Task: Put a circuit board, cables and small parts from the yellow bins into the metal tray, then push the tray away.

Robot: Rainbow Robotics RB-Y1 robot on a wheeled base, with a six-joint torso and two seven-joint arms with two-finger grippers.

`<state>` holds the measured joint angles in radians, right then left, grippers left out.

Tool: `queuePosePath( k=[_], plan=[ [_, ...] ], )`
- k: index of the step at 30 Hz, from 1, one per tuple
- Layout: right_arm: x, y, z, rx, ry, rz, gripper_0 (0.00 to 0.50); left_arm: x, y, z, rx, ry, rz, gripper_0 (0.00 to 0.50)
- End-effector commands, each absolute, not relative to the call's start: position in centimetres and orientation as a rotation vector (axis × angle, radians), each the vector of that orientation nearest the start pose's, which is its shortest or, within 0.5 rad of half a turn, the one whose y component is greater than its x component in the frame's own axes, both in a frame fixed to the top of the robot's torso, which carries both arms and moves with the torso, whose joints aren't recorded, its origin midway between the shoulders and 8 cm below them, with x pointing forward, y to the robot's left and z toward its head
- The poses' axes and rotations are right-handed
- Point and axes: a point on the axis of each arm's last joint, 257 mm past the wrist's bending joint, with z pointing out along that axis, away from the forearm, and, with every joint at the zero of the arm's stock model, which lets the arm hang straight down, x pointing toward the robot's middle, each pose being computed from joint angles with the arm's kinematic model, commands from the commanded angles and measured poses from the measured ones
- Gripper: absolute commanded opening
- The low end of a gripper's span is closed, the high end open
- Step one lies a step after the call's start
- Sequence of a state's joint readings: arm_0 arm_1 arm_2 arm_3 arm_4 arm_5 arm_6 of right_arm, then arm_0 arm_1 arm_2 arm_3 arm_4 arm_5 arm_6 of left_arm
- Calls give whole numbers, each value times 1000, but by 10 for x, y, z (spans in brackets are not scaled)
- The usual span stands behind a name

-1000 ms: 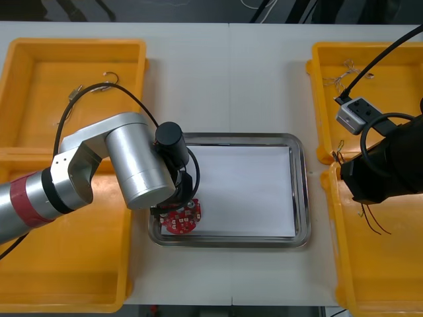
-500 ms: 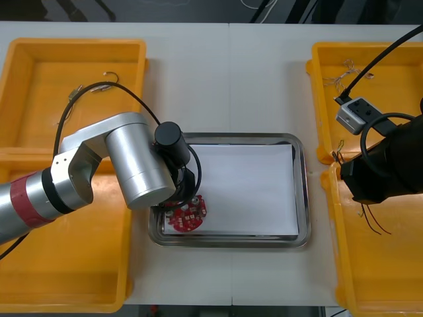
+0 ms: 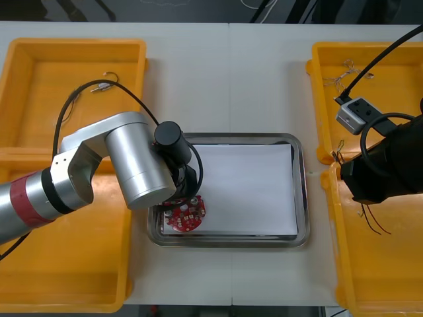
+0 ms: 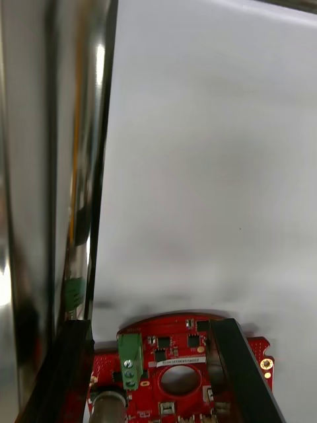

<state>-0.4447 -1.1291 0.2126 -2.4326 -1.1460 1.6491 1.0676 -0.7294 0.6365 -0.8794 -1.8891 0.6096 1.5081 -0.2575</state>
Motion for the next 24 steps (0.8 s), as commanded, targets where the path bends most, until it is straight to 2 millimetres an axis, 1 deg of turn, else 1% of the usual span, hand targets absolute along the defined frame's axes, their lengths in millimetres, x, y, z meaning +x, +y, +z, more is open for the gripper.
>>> queuePosePath(
  k=[1,2,5,9,12,13,14,15,17,18,20,21,23,24],
  plan=[
    [360,-225,-125,-745,2525,-29,0,436,74,-232,-292,2636,-256,500],
    [360,-225,-124,-744,2525,-27,0,435,73,-228,-291,2634,-259,500],
    [359,-222,-121,-759,2520,-19,0,433,79,-207,-295,2621,-264,500],
    [358,-217,-117,-779,2514,-5,0,431,90,-191,-290,2617,-247,500],
    [355,-210,-116,-814,2513,4,0,431,104,-178,-295,2626,-231,500],
    [354,-206,-117,-835,2513,5,0,430,112,-172,-283,2637,-214,500],
    [354,-201,-117,-859,2504,5,0,431,120,-167,-273,2647,-203,500],
    [353,-198,-116,-876,2497,2,0,431,123,-164,-263,2652,-201,500],
    [353,-185,-117,-939,2471,-7,0,430,141,-155,-230,2672,-175,500],
    [351,-181,-117,-957,2465,-5,0,430,145,-153,-225,2677,-173,500],
    [349,-163,-120,-1024,2439,13,0,433,163,-145,-201,2692,-150,500],
    [348,-158,-121,-1045,2432,16,0,433,168,-144,-202,2696,-144,500],
    [345,-138,-125,-1127,2395,22,0,438,188,-136,-195,2703,-117,500],
    [345,-133,-126,-1148,2384,20,0,440,193,-135,-193,2706,-110,500]
  ],
)
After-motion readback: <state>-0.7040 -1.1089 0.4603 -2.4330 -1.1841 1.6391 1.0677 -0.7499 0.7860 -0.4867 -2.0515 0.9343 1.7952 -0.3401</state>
